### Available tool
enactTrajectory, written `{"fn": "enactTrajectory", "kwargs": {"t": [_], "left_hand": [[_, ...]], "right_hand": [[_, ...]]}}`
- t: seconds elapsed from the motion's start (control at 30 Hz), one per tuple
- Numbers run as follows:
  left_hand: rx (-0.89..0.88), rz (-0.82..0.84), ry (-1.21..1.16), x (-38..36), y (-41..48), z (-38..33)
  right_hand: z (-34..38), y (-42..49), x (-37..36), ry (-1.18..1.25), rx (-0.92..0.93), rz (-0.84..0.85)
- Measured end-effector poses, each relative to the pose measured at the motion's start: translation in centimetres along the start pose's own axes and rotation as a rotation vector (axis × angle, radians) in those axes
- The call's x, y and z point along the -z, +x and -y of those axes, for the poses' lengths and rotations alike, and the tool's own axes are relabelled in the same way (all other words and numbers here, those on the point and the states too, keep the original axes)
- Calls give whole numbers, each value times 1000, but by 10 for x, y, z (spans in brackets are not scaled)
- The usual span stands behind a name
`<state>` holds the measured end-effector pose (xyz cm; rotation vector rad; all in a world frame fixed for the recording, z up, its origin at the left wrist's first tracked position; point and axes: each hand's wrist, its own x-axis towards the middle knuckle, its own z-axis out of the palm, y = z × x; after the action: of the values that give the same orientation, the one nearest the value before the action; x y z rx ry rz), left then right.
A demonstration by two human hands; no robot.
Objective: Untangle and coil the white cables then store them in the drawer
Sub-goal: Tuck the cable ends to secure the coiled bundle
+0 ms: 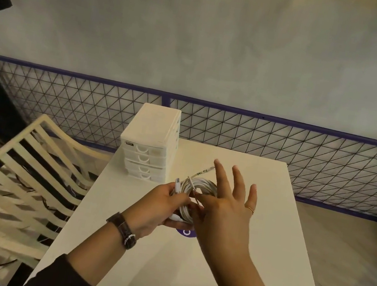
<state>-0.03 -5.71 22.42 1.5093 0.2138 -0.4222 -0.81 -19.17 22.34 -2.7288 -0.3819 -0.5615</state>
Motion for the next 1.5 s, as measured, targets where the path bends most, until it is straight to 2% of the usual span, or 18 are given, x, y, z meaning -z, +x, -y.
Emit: {"fn": "enactTrajectory", "kwargs": {"t": [0.23,0.37,0.5,0.6,0.77,0.9,1.0,1.07,1.17,1.3,1.4,1.5], "left_hand": [[-8,-91,-39,-9,-3,6],[-45,-138,-8,-15,-4,11],[-76,-162,23,-12,-2,8],[-101,-180,80,-10,2,8],[-150,-218,267,-10,9,14],[-171,-245,317,-9,13,16],[-179,-250,320,-6,13,16],[-201,-242,316,-5,11,17],[-244,-196,314,-4,7,17],[-272,-136,327,-6,4,16],[-299,-129,396,-6,4,16],[-333,-142,505,-7,2,17]], "right_hand": [[2,-4,-1,-58,-34,-50],[-3,-6,-12,-55,-45,0],[-8,-10,-19,134,-46,-68],[-8,-12,-19,171,-24,-109],[-1,-13,-14,71,-88,-124],[0,-13,-4,14,-74,-86],[-5,-10,3,178,-52,51],[-10,-6,9,467,-189,175],[-18,0,16,860,-277,121],[-21,13,18,1118,-280,108],[-20,19,13,1116,-234,72],[-23,21,2,801,-103,-7]]}}
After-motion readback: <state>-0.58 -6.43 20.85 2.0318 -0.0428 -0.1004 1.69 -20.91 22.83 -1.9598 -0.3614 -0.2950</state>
